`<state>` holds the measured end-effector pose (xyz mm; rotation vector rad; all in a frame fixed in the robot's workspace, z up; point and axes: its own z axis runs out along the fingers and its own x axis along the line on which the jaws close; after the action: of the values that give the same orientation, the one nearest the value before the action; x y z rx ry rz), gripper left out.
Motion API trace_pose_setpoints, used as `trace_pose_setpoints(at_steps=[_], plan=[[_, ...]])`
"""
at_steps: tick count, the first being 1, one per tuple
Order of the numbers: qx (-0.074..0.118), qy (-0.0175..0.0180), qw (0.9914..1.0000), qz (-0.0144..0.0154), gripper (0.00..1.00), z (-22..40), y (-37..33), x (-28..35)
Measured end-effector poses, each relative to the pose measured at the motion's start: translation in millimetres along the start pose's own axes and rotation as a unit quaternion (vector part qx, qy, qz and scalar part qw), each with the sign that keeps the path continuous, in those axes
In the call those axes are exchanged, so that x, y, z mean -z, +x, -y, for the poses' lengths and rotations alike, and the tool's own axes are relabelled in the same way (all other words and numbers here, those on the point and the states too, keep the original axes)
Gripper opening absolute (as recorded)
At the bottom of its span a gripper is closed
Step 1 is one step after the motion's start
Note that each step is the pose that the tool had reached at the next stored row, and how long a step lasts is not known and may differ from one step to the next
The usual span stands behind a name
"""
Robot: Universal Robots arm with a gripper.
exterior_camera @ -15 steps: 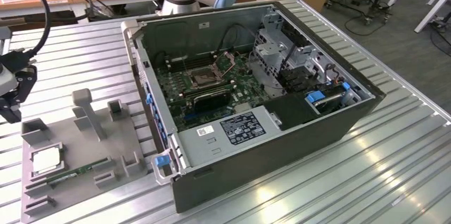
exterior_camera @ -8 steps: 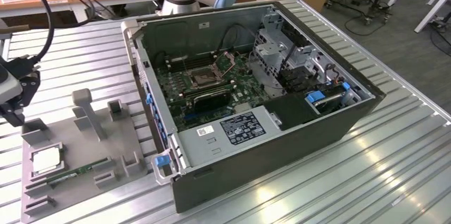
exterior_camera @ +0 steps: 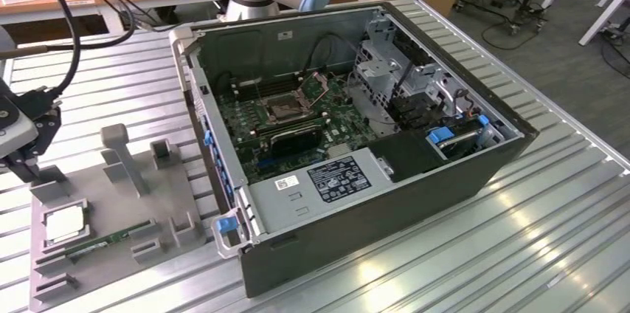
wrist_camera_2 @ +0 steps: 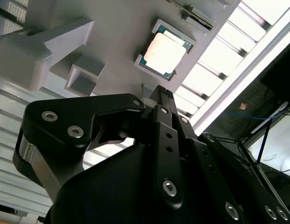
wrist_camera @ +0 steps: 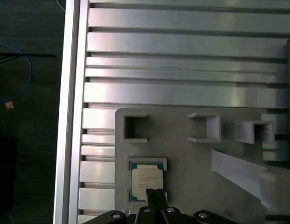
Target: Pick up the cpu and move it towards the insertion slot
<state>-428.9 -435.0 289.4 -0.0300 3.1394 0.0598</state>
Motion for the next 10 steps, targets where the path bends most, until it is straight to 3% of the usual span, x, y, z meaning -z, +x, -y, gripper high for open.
trace_pose_setpoints(at_steps=[10], plan=[[0.000, 0.0000, 1.00000, 0.0000, 0.11, 9.5, 0.3, -4.3]])
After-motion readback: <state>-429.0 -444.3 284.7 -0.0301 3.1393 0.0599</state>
